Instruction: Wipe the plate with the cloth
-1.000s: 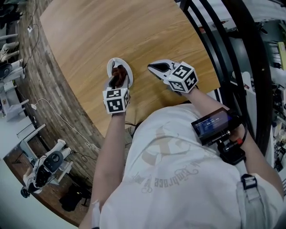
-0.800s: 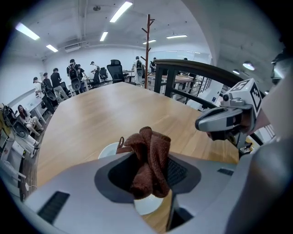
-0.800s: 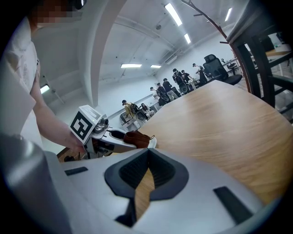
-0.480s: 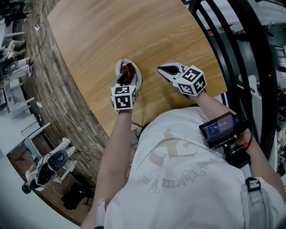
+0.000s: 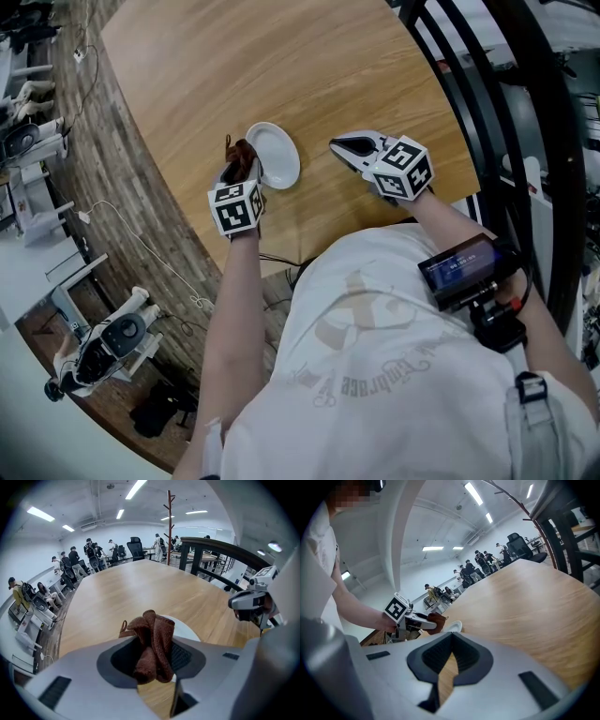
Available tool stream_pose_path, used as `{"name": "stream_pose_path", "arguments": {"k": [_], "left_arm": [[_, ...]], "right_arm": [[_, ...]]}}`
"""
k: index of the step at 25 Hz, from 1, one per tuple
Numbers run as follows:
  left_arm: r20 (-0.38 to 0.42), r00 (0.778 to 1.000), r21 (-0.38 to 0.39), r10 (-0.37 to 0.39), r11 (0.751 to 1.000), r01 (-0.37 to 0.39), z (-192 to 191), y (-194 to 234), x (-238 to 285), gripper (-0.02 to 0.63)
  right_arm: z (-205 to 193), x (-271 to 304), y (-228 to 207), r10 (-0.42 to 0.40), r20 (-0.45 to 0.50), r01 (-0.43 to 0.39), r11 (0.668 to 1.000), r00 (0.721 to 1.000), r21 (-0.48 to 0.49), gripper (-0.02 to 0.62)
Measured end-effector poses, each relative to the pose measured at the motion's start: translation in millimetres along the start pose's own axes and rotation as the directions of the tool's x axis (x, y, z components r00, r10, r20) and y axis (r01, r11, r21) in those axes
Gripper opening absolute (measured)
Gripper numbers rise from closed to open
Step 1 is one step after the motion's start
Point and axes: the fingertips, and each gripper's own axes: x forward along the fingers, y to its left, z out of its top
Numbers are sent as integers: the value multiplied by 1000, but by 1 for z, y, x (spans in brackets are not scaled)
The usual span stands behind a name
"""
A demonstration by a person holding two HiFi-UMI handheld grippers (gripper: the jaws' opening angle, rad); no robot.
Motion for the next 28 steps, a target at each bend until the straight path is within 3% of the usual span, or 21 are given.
{"name": "stream_pose_path", "arguments": {"k": [5, 19, 24, 28], "left_arm": [[-24, 1000, -1, 7, 1000, -7, -3, 6, 5, 170], [0, 991, 88, -134, 987, 133, 24, -59, 23, 170], [12, 989, 165, -149, 976, 146, 45, -64, 21, 169], [12, 985, 257, -172, 953, 163, 54, -78, 25, 169]], "right_arm": [[-1, 0, -1, -3, 1, 3, 1000, 1000, 11, 14], [-9, -6, -3, -14, -11, 15, 1000, 1000, 17, 14], [-3, 1, 0, -9, -12, 9, 1000, 1000, 21, 14], [-4, -1, -1, -11, -22, 12, 1000, 1000, 28, 14]]}}
